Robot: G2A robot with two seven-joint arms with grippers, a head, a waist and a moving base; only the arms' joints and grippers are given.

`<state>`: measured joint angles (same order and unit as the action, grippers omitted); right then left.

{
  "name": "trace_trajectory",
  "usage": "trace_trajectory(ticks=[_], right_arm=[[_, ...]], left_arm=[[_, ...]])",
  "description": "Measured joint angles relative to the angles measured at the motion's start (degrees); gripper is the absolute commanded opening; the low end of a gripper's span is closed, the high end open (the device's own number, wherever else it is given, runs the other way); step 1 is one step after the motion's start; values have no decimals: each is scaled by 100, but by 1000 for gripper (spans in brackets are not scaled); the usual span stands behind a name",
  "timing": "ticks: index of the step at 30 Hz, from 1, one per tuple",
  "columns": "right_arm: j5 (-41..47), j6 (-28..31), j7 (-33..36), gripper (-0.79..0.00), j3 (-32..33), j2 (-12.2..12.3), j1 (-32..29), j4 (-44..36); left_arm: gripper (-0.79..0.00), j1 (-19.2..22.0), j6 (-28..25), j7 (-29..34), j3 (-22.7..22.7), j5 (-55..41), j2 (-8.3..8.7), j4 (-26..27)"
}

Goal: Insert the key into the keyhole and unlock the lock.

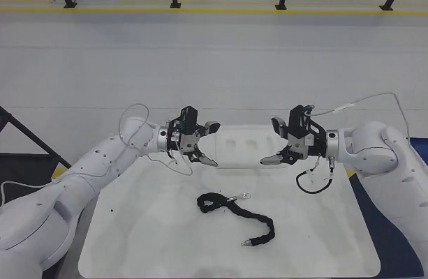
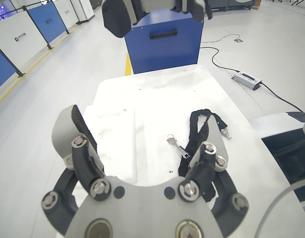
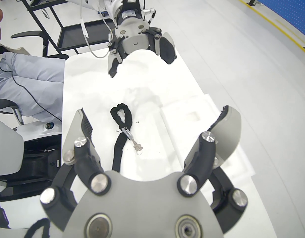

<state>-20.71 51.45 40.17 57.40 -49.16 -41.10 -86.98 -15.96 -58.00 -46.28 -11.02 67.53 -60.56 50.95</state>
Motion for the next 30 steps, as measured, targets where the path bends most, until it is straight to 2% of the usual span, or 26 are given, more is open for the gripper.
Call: trace_trajectory(ticks=[4, 6, 14, 20, 30], right_arm=[[114, 200, 32, 0, -138, -67, 372, 337], [176, 315, 43, 0, -194, -96, 536, 476], [363, 598, 155, 0, -477, -233, 1261, 1004], [451, 657, 185, -1, -719, -335, 1646, 1350], [450, 655, 185, -1, -713, -333, 1639, 1343]], left_arm=[[0, 450, 0, 53, 137, -428, 353, 313], [0, 630, 0, 310, 129, -741, 511, 417], [0, 1098, 0, 1946, 128, -2437, 869, 956], [-1, 1283, 0, 2969, 128, -3423, 957, 1110], [-1, 1282, 0, 2970, 128, -3425, 957, 1106]])
